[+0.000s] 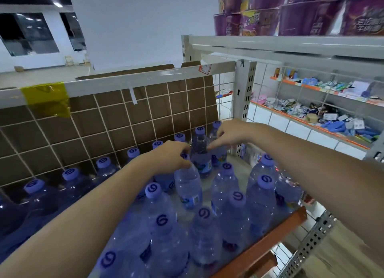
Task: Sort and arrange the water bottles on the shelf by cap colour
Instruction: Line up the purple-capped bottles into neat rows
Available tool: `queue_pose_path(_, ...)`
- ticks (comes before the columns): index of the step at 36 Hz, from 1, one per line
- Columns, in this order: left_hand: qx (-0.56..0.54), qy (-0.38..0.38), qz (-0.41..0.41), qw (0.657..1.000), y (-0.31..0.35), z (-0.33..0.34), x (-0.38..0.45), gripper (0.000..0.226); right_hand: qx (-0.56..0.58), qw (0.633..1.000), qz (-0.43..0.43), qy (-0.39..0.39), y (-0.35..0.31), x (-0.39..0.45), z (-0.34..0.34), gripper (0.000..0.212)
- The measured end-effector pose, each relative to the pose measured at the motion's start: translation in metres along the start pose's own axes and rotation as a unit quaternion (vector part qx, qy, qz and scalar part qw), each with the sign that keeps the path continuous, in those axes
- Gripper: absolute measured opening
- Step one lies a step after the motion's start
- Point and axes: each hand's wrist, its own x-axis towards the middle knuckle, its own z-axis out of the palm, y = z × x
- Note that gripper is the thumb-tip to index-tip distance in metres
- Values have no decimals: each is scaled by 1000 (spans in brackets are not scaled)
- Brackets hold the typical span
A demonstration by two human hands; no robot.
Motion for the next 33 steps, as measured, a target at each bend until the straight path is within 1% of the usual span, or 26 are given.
queue_pose_path(3,8,49,2,999,-5,-9,-15,20,13,987,64,-146,-18,-23,2,45)
queue_pose_path(4,3,66,-1,998,-7,-13,-21,19,18,981,82,-174,-25,-31,4,44)
queue_pose_path(5,-10,85,-4,996,-9,-18,-28,17,13,979,91,-183,-31,-39,6,41)
queue_pose_path(8,-46,131,-29,990,-15,-36,-53,14,-2,986,86,-145,-42,-51,14,27)
queue_pose_path(10,-47,160,-42,985,-22,-48,-69,15,4,988,85,-132,-50,-53,18,23)
queue_pose_path(12,-41,185,-41,981,-30,-59,-85,15,-3,990,83,-112,-60,-55,22,22)
queue_pose_path(14,-40,203,-36,978,-39,-70,-101,15,-29,994,79,-75,-73,-55,22,23)
queue_pose_path(17,-35,224,-37,973,-54,-82,-124,16,-92,993,63,-28,-93,-54,20,20)
queue_pose_path(20,-36,234,-52,970,-73,-90,-147,19,-145,989,35,18,-119,-55,12,23)
queue_pose_path(22,-42,237,-63,969,-85,-95,-164,19,-123,991,8,56,-140,-59,2,18)
queue_pose_path(25,-46,246,-69,966,-101,-101,-187,17,-85,990,-33,106,-173,-63,-12,17)
queue_pose_path(28,-43,254,-80,963,-116,-108,-209,15,-70,983,-74,152,-207,-68,-21,16)
queue_pose_path(33,-49,257,-102,960,-142,-114,-244,14,-24,972,-128,197,-252,-67,-21,16)
